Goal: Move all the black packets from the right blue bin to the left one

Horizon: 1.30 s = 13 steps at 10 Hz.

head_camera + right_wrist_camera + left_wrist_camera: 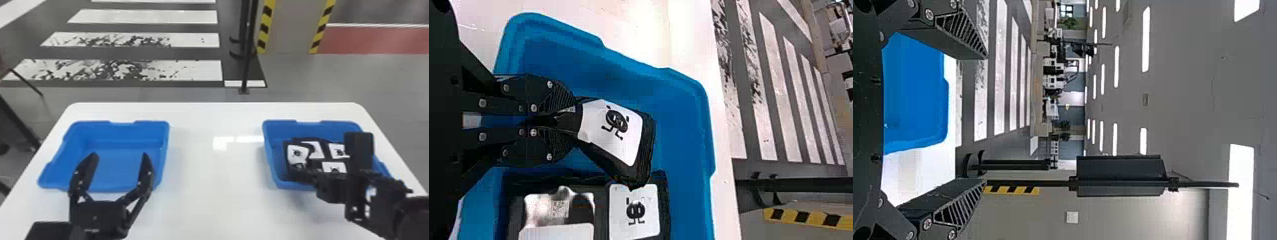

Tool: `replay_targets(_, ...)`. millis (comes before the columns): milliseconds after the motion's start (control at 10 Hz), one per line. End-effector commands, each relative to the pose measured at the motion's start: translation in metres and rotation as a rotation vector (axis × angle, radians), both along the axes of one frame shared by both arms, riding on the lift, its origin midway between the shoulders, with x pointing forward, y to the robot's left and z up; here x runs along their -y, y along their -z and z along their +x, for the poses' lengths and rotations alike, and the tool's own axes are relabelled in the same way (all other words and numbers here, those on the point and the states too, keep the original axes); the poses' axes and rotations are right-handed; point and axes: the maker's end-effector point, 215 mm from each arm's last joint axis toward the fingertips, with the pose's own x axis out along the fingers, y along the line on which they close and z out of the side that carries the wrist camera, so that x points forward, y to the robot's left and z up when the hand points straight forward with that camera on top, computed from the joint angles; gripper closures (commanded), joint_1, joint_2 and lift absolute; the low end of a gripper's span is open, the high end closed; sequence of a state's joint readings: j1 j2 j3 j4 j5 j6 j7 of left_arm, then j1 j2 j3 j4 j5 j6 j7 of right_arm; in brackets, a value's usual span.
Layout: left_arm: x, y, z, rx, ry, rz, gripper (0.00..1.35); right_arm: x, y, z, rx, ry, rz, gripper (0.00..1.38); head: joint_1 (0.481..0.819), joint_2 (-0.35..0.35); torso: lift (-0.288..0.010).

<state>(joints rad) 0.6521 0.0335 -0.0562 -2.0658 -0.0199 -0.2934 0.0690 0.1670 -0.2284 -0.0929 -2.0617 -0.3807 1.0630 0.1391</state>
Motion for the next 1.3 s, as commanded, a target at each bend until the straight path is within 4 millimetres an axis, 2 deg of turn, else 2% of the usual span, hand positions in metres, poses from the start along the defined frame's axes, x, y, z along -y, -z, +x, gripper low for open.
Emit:
replay_targets(0,-0.001,-0.001,0.000,0.003,-0.003,0.000,0.16,0.008,-0.036,0.009,0.106,0.015,-0.033,1.12,0.695,-0.026,-0.140)
replay_targets(100,0.000,0.000,0.000,0.003,0.000,0.000,0.16,0.007,-0.058,0.019,0.174,0.011,-0.034,1.12,0.695,-0.030,-0.140)
replay_targets(300,0.000,-0.002,0.001,0.006,0.001,-0.018,0.16,-0.014,-0.106,0.045,0.355,-0.097,0.057,1.12,0.695,-0.026,-0.140)
replay_targets(400,0.003,-0.005,0.002,0.014,0.007,-0.020,0.16,-0.039,-0.117,0.054,0.416,-0.190,0.159,1.12,0.695,-0.004,-0.140)
replay_targets(500,0.003,-0.007,0.006,0.013,0.016,-0.038,0.16,-0.077,-0.130,0.050,0.461,-0.298,0.239,1.12,0.695,0.007,-0.140)
replay_targets(600,0.002,-0.012,0.011,0.003,0.030,-0.054,0.16,-0.112,-0.134,0.042,0.481,-0.406,0.315,1.12,0.695,0.038,-0.140)
replay_targets(700,0.002,-0.016,0.016,-0.042,0.037,-0.066,0.16,-0.147,-0.128,0.028,0.464,-0.504,0.401,1.12,0.695,0.080,-0.140)
replay_targets(800,0.007,-0.023,0.023,-0.089,0.062,-0.097,0.16,-0.177,-0.109,0.007,0.387,-0.574,0.473,1.12,0.695,0.125,-0.140)
replay_targets(1000,0.038,-0.019,0.048,-0.186,0.217,-0.250,0.17,-0.214,-0.096,-0.022,0.324,-0.654,0.522,1.12,0.695,0.186,-0.140)
replay_targets(1200,0.061,-0.023,0.055,-0.216,0.320,-0.341,0.17,-0.240,-0.098,-0.032,0.309,-0.714,0.531,1.12,0.695,0.190,-0.140)
